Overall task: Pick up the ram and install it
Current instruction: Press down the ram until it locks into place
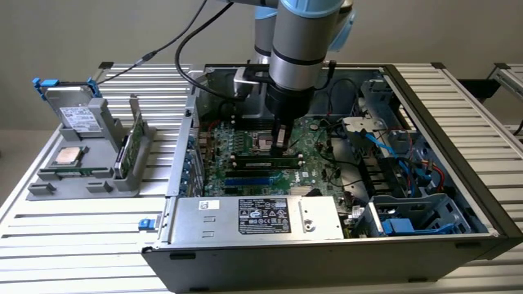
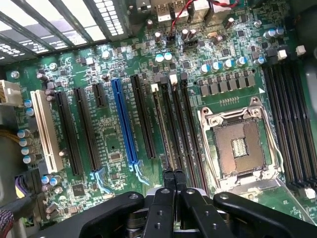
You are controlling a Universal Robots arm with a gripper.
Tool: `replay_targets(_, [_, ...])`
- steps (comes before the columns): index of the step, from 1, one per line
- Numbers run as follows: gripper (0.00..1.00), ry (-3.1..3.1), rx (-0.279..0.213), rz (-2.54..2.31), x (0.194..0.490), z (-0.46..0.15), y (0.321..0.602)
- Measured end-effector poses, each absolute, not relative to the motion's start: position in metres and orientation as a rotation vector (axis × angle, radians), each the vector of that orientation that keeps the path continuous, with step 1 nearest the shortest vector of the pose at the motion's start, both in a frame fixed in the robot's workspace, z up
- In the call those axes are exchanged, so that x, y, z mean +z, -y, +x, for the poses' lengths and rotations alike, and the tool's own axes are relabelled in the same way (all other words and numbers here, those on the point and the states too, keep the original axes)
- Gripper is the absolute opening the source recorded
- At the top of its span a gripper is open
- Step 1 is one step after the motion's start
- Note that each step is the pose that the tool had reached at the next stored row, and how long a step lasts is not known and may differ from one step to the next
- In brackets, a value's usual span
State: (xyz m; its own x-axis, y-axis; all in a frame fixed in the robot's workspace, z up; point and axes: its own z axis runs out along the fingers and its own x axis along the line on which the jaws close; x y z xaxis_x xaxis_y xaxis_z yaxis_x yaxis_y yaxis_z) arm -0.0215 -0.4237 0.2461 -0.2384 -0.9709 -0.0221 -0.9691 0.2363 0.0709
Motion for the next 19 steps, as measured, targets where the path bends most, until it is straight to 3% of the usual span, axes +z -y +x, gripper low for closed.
replay_targets(19, [0.1, 2.661, -0.112, 1.631, 0.2439, -0.0215, 0.4237])
